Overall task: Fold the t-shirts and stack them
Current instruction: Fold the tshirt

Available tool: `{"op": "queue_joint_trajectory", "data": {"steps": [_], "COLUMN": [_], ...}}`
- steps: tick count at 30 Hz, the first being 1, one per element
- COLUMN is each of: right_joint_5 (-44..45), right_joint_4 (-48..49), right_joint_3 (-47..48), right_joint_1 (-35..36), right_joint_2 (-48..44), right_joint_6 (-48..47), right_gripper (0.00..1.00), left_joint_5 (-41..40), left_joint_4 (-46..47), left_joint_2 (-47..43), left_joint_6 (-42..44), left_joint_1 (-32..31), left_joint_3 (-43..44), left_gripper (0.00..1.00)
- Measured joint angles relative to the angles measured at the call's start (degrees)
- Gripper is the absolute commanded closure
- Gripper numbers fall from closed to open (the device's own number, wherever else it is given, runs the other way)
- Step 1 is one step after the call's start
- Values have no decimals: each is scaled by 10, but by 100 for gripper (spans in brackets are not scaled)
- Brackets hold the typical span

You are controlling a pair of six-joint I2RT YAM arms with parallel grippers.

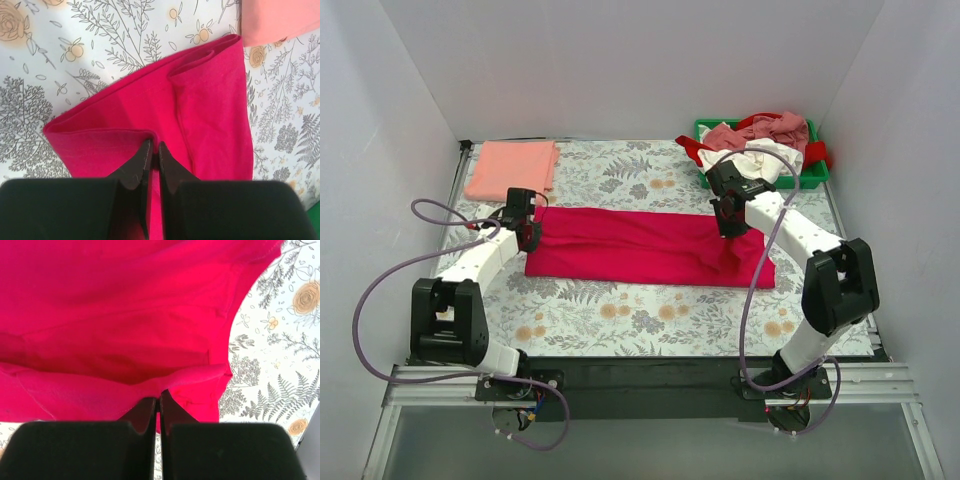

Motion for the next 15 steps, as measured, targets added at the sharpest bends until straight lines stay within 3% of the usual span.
{"op": "queue_joint_trajectory", "data": {"steps": [1,2,3,4,5,7,8,9,15], "right_joint_5": [-3,-7,-9,-11,-12,-12,-11,-11,-15], "right_joint_4": [2,4,3,3,4,5,4,6,21], "right_joint_3": [9,19,32,49,70,114,128,143,112], "right_joint_1": [-2,-6,-10,-14,-19,-28,-31,-35,-46], "right_joint_2": [11,23,40,62,88,137,151,164,105], "right_joint_6": [-1,-3,-6,-9,-13,-15,-16,-17,-19], "right_gripper": [99,99,81,66,60,43,43,35,27], "left_joint_5": [0,1,2,2,3,4,5,5,26], "left_joint_4": [5,10,15,20,24,27,27,26,28], "left_joint_2": [11,20,32,46,56,64,65,64,15], "left_joint_6": [4,10,19,27,34,50,50,54,71], "left_joint_1": [2,3,4,5,6,9,10,11,13], "left_joint_3": [3,5,9,16,23,33,36,40,38], "left_gripper": [89,77,57,26,12,11,11,10,7]}}
